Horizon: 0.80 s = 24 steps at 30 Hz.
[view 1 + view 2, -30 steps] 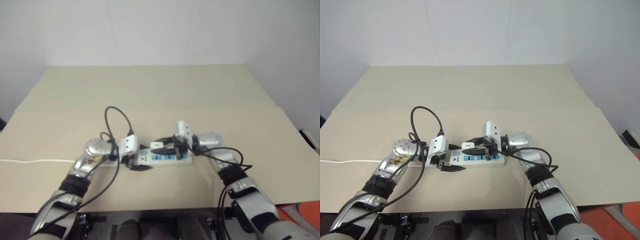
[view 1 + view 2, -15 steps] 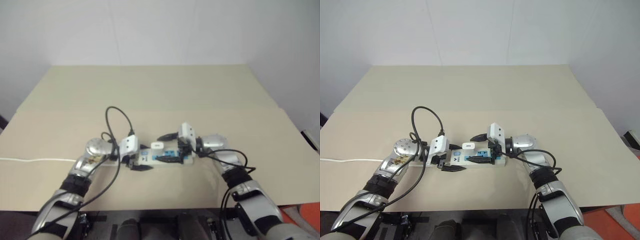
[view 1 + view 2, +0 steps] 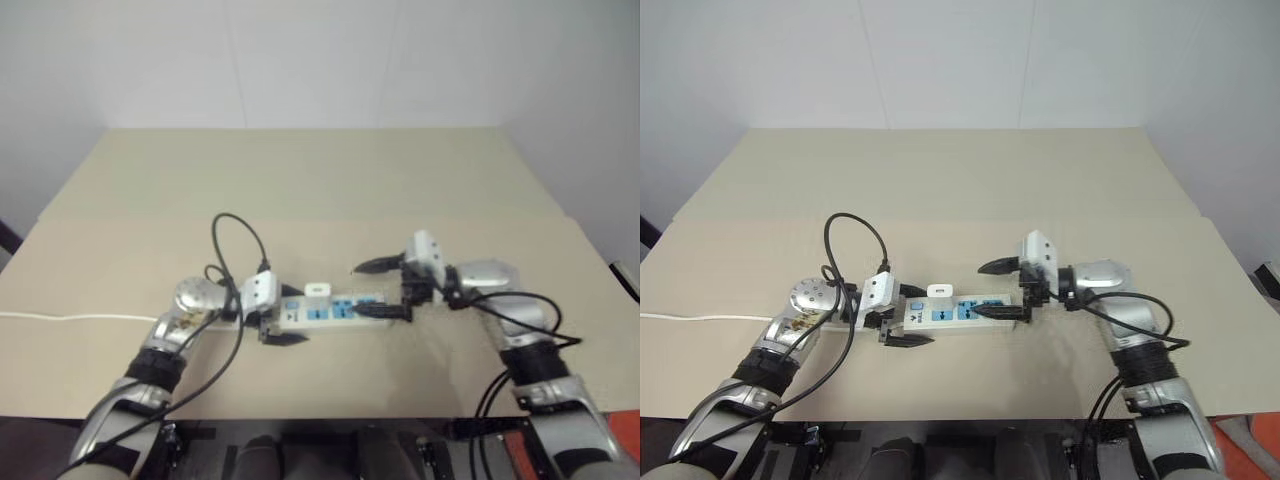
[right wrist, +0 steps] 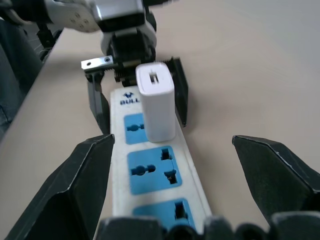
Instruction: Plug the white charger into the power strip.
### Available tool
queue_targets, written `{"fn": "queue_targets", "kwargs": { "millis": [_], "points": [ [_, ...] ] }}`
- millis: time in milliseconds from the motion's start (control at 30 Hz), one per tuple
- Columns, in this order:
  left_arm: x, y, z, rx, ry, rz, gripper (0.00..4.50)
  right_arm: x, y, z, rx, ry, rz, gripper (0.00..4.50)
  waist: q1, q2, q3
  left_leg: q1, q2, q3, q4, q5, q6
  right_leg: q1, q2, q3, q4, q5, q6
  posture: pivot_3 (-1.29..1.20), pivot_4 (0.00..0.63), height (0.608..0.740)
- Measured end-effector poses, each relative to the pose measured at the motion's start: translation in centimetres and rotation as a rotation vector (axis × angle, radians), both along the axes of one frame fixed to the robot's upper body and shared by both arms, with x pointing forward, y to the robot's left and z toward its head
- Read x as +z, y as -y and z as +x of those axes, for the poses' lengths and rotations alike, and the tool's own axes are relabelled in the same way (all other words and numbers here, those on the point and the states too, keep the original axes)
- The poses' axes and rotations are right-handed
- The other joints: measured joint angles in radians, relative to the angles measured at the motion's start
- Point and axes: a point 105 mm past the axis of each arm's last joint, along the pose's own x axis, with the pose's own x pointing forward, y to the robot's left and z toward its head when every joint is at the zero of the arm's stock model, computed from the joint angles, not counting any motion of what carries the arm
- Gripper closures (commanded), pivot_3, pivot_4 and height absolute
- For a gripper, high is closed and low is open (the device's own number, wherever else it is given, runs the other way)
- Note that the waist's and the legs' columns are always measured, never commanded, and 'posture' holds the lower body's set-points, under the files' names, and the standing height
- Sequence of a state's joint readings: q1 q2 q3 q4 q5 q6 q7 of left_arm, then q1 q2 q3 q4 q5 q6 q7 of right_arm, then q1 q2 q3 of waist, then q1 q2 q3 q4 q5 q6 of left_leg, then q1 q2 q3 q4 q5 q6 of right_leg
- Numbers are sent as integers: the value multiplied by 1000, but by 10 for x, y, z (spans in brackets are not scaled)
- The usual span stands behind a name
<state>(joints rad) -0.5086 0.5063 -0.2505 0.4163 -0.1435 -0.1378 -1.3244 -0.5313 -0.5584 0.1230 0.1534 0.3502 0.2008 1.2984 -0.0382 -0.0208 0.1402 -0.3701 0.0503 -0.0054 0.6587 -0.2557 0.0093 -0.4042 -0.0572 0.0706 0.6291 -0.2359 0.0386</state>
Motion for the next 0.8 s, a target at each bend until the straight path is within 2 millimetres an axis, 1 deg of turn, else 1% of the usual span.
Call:
{"fn": "queue_targets", "kwargs": {
  "millis": [100,167,300,367,433,533,600,667,733,800],
  "points": [
    [11,-1,-5,-40,22,-12,6,9,6,-2,-21,9,17,0,-2,-1,2,-1,0,0,0,0,0,-1,0,0,-1,0,0,0,150,740],
    [24,-11,-10,-70,46,-2,6,11,13,-5,-42,5,19,0,-3,-2,4,-2,0,0,-1,0,0,-2,0,0,-2,0,0,0,150,740],
    [48,-43,-22,-83,71,50,6,17,39,-10,-110,15,-11,0,-1,-1,7,-3,0,0,-2,0,0,-2,-1,0,-4,0,1,0,150,740],
    [61,-65,-28,-62,64,88,6,21,58,-15,-148,25,-38,0,0,-1,10,-3,0,1,-3,0,0,-2,-1,0,-5,-1,1,0,150,740],
    [75,-85,-29,-15,69,125,6,21,74,-19,-191,23,-60,0,3,-2,11,-2,0,1,-4,0,0,-2,-1,-1,-5,-1,1,0,150,740],
    [92,-109,-26,71,91,163,6,17,94,-27,-246,5,-95,0,8,-1,12,-1,0,1,-6,0,0,-2,-1,-1,-5,-2,2,0,150,740],
    [98,-125,-21,161,103,154,6,16,108,-32,-291,-7,-113,0,11,-1,13,-1,0,2,-6,0,0,-2,-1,-1,-5,-2,2,0,150,740],
    [100,-135,-19,227,97,137,6,15,119,-34,-336,-12,-124,0,14,-1,13,0,0,2,-7,0,0,-2,-1,-1,-5,-2,1,0,150,740],
    [97,-139,-20,263,76,124,6,11,127,-37,-377,-23,-130,0,14,-1,13,0,0,2,-7,0,0,-2,-1,0,-5,-3,1,0,150,740],
    [90,-138,-21,277,61,113,6,3,132,-37,-414,-38,-145,0,16,-1,13,0,0,2,-8,0,0,-2,-1,0,-5,-3,1,0,150,740]
  ]
}}
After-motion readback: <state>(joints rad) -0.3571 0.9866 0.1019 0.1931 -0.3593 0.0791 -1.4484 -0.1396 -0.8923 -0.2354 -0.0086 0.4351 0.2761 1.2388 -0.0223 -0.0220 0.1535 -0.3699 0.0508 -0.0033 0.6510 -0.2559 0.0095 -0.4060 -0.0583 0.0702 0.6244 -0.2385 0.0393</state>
